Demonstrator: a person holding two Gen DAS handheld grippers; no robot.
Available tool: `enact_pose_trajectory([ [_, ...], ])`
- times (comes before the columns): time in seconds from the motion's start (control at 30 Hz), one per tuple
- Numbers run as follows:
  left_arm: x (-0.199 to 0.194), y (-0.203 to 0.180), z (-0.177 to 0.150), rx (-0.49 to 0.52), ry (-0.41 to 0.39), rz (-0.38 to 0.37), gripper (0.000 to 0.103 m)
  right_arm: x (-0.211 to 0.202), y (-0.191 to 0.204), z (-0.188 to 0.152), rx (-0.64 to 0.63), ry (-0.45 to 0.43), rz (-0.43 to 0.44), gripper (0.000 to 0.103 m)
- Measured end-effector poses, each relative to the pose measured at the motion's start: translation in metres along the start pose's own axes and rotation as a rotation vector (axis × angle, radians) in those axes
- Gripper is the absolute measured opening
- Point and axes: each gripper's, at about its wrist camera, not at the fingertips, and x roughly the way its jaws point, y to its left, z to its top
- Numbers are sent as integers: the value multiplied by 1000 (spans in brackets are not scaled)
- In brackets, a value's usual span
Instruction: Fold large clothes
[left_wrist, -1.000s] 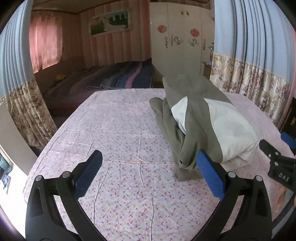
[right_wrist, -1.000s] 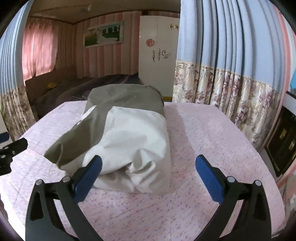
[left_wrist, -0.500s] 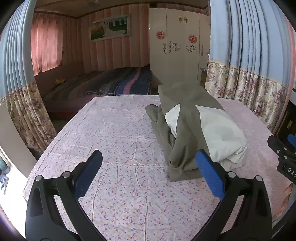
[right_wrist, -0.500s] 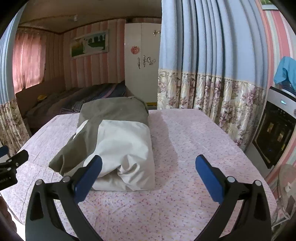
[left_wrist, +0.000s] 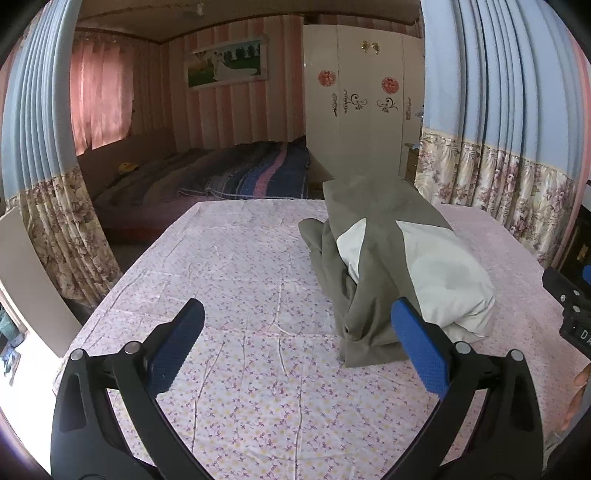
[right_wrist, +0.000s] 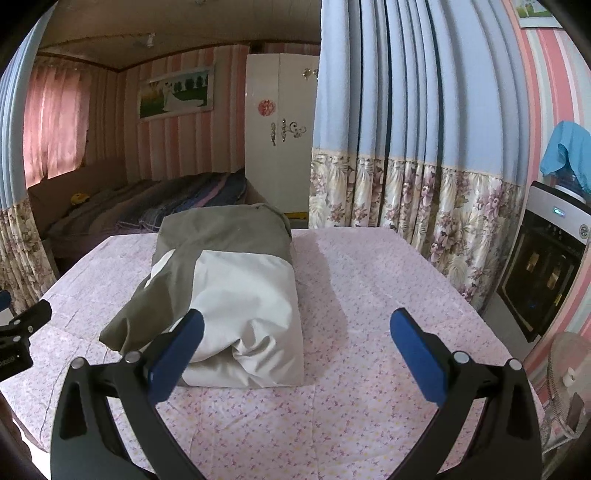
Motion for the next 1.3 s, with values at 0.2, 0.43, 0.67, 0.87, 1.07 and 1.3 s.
enact_pose_trajectory([
  [0.2,0,1,1,-2,-3,10,100,1,-1,0,3,6,-4,101],
  [0.43,2,2,1,-4,4,9,100,4,0,-2,2,11,-10,101],
  [0.67,8,3,-1,-6,24,7,100,5,-2,-3,2,12,-19,101],
  [0.87,10,1,-2,0,26,11,100,6,-1,-4,2,15,-25,101],
  [1.07,13,-2,-4,18,25,9,100,8,-2,-5,-1,21,-26,101],
  [1.3,7,-4,-3,39,0,-6,100,13,-1,-6,-5,26,-33,101],
])
